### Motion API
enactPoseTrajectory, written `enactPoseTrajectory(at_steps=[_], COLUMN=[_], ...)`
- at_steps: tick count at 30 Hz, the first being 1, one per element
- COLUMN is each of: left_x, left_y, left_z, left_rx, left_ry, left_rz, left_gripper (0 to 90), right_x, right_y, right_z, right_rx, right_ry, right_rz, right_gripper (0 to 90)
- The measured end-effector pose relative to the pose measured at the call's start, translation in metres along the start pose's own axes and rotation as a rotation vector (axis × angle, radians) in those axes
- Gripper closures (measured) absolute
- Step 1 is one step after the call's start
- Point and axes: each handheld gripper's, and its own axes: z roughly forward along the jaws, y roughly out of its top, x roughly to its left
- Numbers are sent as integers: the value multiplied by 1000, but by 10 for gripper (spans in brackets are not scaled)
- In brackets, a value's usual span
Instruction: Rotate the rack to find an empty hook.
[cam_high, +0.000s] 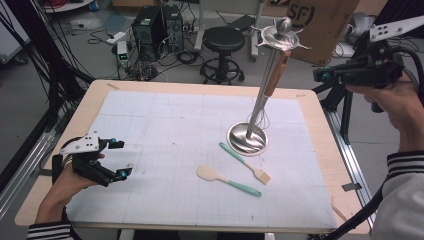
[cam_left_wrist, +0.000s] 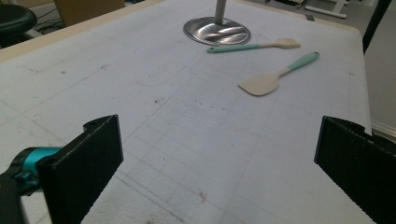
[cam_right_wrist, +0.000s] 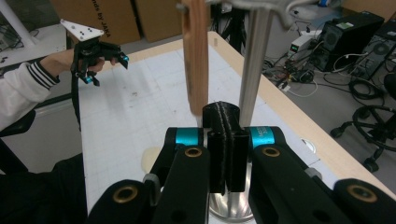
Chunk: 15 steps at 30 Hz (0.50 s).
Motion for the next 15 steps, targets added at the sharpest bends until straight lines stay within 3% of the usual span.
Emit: enactPoseTrajectory(at_steps=[8,15], left_x=[0,2], left_y=[-1,-4], left_z=[-1,-4], left_rx=[4,8], left_ry=[3,12], left_rz=[-4,-10], left_gripper=[17,17], right_x=[-11,-18], right_y=[16,22], right_z=[-10,-8], right_rx=[5,7], right_ry=[-34,-43], right_rz=[-11,-5], right_gripper=[891,891])
